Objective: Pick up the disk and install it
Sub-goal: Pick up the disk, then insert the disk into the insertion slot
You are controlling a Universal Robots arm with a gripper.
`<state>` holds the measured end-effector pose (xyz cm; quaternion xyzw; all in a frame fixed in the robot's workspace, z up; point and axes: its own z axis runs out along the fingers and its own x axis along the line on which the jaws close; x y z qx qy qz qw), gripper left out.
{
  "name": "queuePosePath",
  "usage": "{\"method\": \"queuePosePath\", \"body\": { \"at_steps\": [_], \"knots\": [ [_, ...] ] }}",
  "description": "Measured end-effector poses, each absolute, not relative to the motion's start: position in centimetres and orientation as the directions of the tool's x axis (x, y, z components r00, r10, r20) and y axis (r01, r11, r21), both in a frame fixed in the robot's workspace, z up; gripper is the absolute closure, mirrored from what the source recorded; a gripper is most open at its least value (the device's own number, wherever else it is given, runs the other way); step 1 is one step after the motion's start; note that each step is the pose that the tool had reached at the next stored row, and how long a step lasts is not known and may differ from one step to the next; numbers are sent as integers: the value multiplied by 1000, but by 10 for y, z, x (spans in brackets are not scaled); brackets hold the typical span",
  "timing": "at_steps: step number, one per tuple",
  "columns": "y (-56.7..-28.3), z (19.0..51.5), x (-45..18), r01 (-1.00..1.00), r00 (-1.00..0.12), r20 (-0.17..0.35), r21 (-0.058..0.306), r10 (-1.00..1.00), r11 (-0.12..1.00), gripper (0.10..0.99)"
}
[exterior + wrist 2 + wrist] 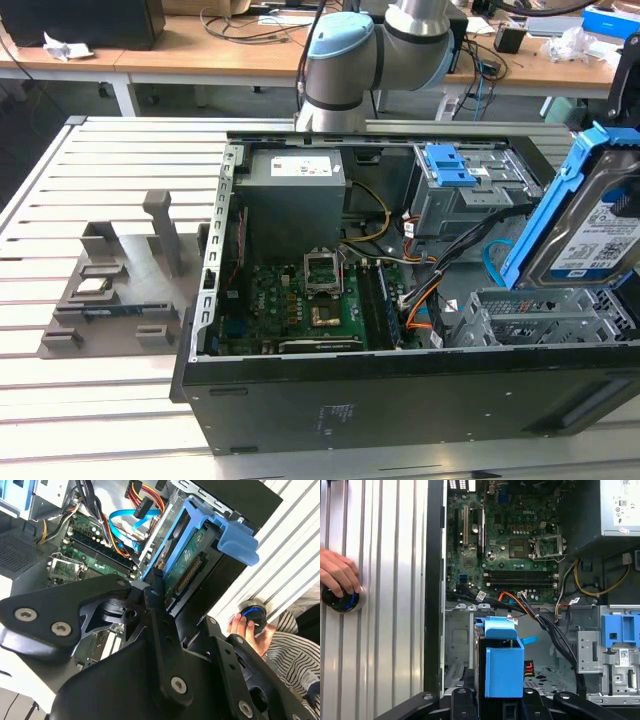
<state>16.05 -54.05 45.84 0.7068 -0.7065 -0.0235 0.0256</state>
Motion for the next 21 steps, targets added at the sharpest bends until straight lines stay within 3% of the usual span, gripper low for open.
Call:
{"method": "queuePosePath", "body": {
  "at_steps": [21],
  "knots": [
    [-541,453,157,-997,-20,-16,69,-1000,19,733]
  ]
}}
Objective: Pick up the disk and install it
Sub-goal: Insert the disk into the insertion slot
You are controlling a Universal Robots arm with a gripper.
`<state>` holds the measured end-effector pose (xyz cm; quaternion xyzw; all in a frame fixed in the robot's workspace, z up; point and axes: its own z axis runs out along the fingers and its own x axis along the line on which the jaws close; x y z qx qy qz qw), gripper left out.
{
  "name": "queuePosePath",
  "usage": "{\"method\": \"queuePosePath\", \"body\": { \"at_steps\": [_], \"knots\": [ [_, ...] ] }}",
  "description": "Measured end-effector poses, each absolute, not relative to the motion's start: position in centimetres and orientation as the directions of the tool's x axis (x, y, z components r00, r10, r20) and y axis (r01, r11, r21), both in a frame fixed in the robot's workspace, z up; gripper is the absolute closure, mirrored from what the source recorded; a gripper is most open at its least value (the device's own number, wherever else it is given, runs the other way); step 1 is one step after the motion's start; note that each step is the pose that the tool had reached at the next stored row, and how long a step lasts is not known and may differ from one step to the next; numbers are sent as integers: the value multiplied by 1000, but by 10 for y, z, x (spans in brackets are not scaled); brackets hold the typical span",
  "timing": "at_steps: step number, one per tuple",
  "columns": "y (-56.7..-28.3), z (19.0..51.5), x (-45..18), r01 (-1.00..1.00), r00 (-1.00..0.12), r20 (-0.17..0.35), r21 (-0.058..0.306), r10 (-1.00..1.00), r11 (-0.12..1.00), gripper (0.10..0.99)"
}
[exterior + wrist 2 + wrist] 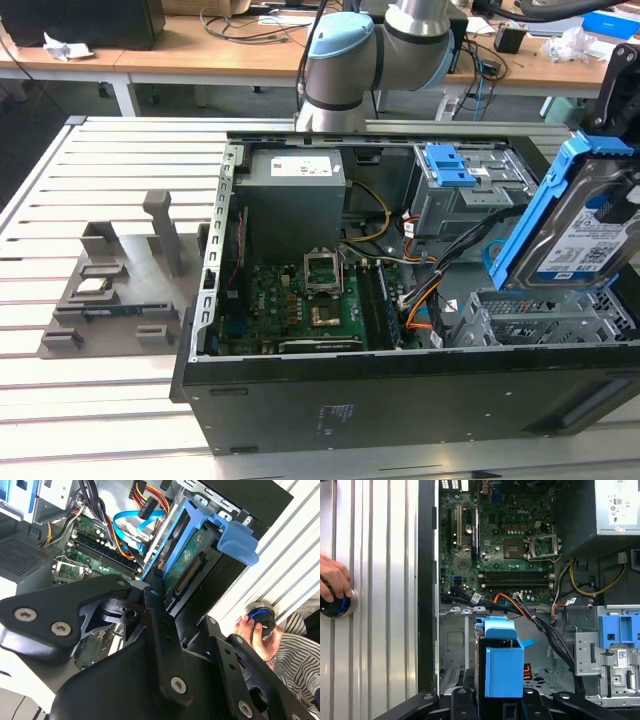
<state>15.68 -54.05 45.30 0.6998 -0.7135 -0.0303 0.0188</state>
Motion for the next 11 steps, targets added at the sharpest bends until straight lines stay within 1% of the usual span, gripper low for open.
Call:
{"method": "queuePosePath", "body": {
  "at_steps": [11],
  "knots": [
    [-545,432,153,-997,-20,-15,69,-1000,19,733]
  ]
}}
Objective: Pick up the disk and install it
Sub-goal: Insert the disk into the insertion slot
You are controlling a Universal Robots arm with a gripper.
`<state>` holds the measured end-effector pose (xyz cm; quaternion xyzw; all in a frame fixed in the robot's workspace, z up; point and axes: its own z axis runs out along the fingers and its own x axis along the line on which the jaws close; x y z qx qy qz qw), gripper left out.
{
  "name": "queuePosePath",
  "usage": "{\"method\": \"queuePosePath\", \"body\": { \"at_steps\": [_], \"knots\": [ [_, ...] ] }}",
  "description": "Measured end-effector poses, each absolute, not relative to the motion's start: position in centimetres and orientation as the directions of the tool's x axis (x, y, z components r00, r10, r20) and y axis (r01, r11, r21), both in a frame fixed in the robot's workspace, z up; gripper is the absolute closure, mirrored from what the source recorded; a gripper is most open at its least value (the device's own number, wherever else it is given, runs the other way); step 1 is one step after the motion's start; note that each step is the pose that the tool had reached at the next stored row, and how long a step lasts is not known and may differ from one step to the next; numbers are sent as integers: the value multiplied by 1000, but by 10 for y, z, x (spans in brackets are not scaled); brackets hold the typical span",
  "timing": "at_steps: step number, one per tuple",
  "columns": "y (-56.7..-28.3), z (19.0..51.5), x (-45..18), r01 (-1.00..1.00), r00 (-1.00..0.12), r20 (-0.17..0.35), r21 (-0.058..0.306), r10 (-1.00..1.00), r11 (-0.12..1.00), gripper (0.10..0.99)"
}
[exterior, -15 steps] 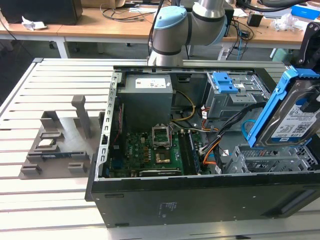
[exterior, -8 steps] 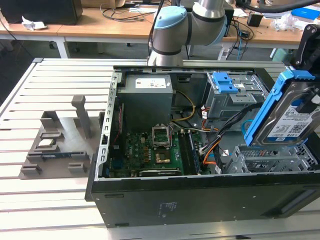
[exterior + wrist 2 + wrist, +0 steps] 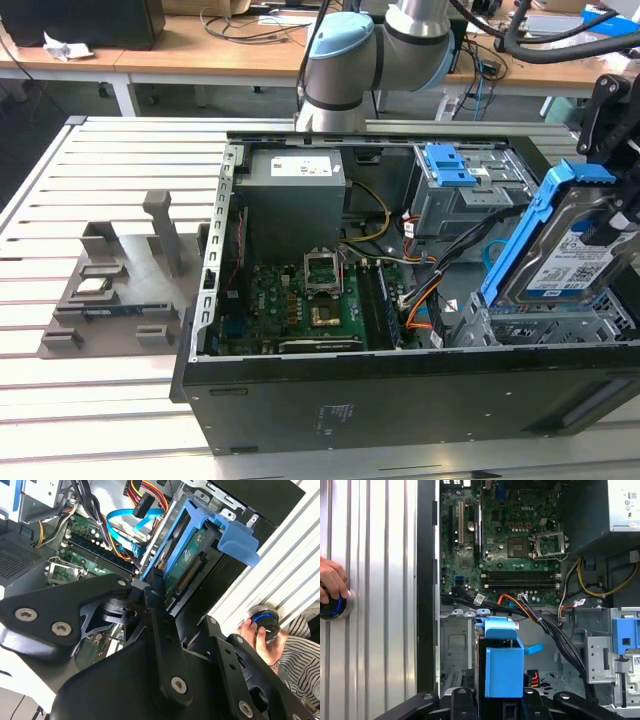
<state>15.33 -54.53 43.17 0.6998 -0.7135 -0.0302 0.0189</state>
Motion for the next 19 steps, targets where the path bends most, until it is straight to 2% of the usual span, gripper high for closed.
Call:
{"method": "queuePosePath", "body": {
  "at_steps": [19],
  "knots": [
    [-545,402,153,-997,-20,-15,69,-1000,19,733]
  ]
}}
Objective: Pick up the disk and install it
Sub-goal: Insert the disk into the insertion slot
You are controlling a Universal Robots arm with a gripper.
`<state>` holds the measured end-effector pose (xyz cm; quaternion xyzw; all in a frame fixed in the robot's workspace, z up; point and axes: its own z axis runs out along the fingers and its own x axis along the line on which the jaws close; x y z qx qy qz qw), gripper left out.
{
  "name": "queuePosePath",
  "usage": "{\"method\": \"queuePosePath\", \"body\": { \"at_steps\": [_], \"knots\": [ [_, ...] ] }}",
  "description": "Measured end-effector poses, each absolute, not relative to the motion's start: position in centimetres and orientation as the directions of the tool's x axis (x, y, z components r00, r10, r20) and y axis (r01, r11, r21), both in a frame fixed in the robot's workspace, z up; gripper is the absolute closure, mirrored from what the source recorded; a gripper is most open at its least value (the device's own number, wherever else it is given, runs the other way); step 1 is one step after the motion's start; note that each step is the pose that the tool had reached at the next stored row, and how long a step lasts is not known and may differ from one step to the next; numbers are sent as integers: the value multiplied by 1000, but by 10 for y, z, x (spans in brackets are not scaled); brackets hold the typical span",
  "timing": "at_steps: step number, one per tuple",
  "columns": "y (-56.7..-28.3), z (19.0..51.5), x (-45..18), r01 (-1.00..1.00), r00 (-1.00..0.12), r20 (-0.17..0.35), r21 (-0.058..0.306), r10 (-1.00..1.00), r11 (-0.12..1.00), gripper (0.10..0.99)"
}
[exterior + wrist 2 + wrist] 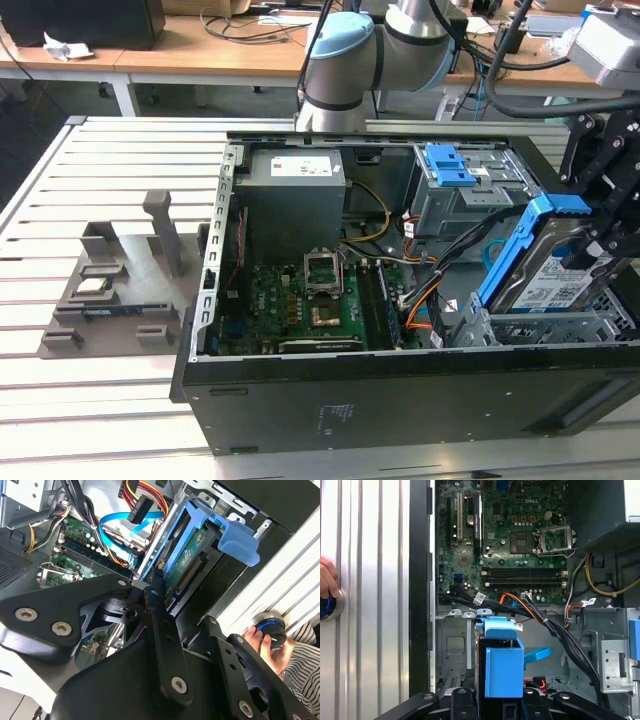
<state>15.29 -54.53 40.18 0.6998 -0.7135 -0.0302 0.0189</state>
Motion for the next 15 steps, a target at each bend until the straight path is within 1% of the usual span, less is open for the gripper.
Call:
{"method": "queuePosePath", "body": {
  "at_steps": [15],
  "knots": [
    [-545,385,153,-997,-20,-15,69,-1000,19,733]
  ]
}}
